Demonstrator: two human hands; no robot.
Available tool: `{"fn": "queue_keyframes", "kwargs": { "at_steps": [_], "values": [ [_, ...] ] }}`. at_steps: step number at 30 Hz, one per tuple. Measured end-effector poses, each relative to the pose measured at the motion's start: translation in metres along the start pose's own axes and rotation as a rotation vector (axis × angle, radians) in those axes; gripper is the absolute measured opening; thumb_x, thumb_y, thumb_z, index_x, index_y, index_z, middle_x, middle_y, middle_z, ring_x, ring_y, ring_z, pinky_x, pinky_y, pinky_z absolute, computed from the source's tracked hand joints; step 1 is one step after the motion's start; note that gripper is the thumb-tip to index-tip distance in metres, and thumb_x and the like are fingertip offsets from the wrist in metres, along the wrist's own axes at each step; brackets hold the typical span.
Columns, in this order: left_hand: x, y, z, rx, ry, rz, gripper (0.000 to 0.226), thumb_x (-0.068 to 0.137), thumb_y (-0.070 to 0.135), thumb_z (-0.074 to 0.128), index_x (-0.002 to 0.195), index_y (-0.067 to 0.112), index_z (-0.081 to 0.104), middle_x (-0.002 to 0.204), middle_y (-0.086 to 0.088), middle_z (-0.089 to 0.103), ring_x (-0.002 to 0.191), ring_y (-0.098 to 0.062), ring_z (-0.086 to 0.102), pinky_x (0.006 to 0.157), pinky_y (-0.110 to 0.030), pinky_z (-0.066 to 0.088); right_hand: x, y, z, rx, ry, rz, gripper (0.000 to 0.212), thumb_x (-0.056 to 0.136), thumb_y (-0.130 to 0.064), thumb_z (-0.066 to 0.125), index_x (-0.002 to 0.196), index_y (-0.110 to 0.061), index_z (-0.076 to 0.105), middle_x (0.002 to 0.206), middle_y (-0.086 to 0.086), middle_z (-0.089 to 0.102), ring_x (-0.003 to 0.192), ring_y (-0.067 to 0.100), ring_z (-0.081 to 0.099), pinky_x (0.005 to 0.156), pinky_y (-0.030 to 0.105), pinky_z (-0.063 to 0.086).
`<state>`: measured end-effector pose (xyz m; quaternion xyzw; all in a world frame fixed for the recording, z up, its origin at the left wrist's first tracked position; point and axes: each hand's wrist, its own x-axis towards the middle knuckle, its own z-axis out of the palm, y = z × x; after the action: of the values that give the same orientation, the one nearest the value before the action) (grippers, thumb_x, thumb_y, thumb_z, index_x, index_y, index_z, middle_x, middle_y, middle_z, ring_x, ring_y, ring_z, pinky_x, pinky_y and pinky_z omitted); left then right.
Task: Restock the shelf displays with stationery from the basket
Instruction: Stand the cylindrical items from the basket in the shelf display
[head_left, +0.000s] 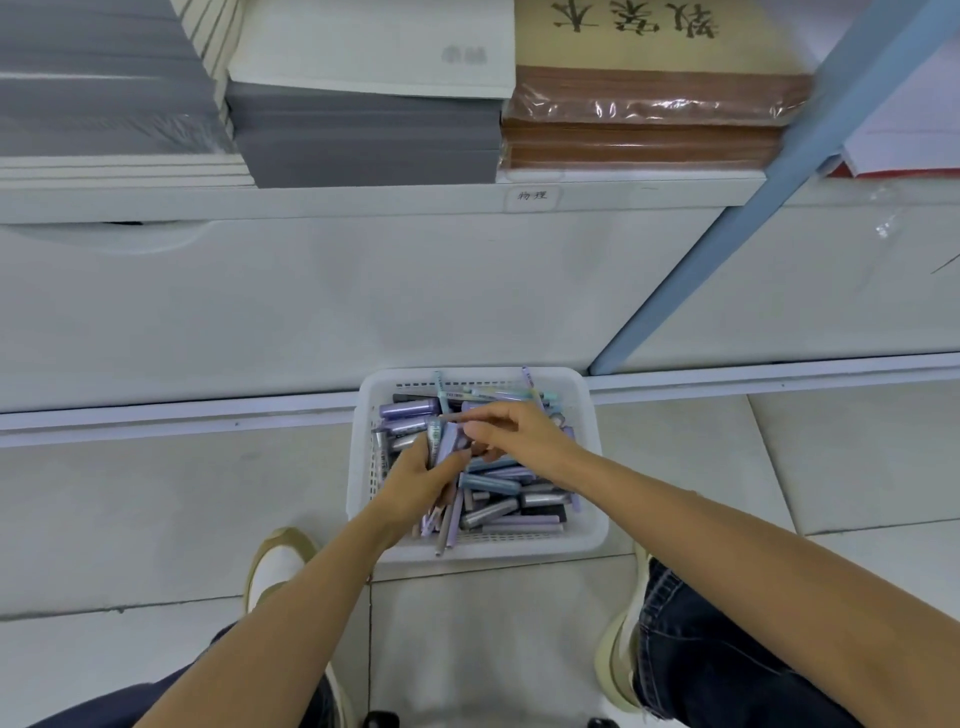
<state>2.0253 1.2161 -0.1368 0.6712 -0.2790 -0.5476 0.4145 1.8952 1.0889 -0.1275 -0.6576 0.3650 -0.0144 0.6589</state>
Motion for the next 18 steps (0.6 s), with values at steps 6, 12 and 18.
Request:
{"fn": "queue_keyframes", "kwargs": {
  "at_steps": [6, 12, 18],
  "values": [
    [0.001, -0.021, -0.02, 0.001, 0.174, -0.168, 0.011, 0.094, 0.005, 0.051, 0.085, 0.008, 0.045, 0.062, -0.01, 0.049, 0.052, -0.017, 0.047, 0.048, -0.028, 0.043, -0.003, 0.039, 0.007, -0.872, -0.074, -0.005, 0.058, 0.078, -0.037, 0.076, 0.127, -0.013, 0.055, 0.126, 0.007, 0.053, 0.117, 0.022, 0.047, 0.098, 0.034, 0.041],
    [0.002, -0.024, -0.02, -0.087, 0.154, -0.197, 0.02, 0.095, 0.004, 0.046, 0.077, 0.011, 0.042, 0.051, 0.002, 0.037, 0.046, -0.014, 0.03, 0.042, -0.023, 0.03, 0.011, 0.041, 0.013, -0.987, -0.072, -0.054, 0.046, 0.085, -0.033, 0.069, 0.121, -0.009, 0.053, 0.121, 0.01, 0.056, 0.109, 0.026, 0.051, 0.083, 0.033, 0.041],
    [0.0, -0.006, -0.008, -0.113, 0.163, -0.196, 0.033, 0.094, 0.03, 0.06, 0.07, 0.015, 0.043, 0.052, 0.0, 0.034, 0.044, -0.013, 0.027, 0.042, -0.022, 0.027, 0.007, 0.024, 0.002, -0.794, -0.105, -0.037, 0.025, 0.097, -0.03, 0.054, 0.111, -0.009, 0.055, 0.098, 0.006, 0.061, 0.089, 0.026, 0.059, 0.073, 0.034, 0.045]
  ]
}}
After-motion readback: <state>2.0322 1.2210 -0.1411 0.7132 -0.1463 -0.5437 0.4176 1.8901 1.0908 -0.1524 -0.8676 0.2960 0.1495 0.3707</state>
